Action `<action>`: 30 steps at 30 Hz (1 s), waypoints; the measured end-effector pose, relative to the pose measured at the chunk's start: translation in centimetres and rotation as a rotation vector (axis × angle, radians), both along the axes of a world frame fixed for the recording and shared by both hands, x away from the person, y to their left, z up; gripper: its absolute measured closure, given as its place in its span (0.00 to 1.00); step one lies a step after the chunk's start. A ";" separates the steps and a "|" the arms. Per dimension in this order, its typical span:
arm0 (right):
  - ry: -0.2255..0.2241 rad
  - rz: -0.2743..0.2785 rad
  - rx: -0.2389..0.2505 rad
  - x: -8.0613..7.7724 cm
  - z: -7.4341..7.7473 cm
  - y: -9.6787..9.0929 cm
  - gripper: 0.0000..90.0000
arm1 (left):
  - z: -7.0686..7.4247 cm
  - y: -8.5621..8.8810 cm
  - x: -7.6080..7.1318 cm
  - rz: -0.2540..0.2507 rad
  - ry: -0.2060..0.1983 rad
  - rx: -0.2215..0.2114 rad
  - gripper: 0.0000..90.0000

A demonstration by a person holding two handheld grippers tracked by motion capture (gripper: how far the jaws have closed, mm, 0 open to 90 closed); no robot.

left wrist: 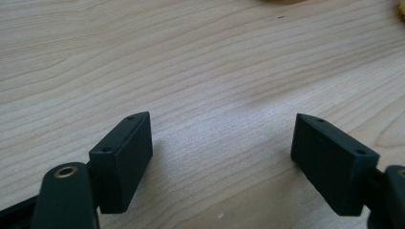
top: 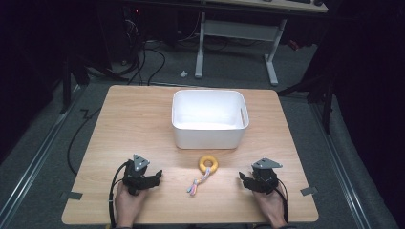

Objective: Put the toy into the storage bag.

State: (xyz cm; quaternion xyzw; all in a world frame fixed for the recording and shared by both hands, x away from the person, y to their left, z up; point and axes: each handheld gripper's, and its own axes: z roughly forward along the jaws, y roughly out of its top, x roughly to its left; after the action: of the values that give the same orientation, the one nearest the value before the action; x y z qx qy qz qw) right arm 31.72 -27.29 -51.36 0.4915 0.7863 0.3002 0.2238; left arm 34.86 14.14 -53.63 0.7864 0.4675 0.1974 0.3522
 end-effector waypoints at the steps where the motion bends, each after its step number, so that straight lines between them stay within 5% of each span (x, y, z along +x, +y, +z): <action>1: -0.003 0.007 0.007 0.0 0.2 0.0 0.47 | 0.0 0.0 0.0 0.000 0.000 0.000 0.25; 17: -0.022 0.071 0.074 0.2 2.1 2.0 0.58 | 0.0 0.0 0.0 0.000 0.000 0.001 0.25; 30: -0.004 0.153 0.073 1.5 3.2 5.0 0.62 | 0.0 0.0 0.1 0.002 0.000 0.000 0.25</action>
State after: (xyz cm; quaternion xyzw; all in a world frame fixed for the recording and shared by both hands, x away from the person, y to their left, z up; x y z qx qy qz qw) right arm 33.24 -22.30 -48.11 0.4373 0.8096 0.3457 0.1838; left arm 34.94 14.12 -53.63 0.7860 0.4681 0.1979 0.3520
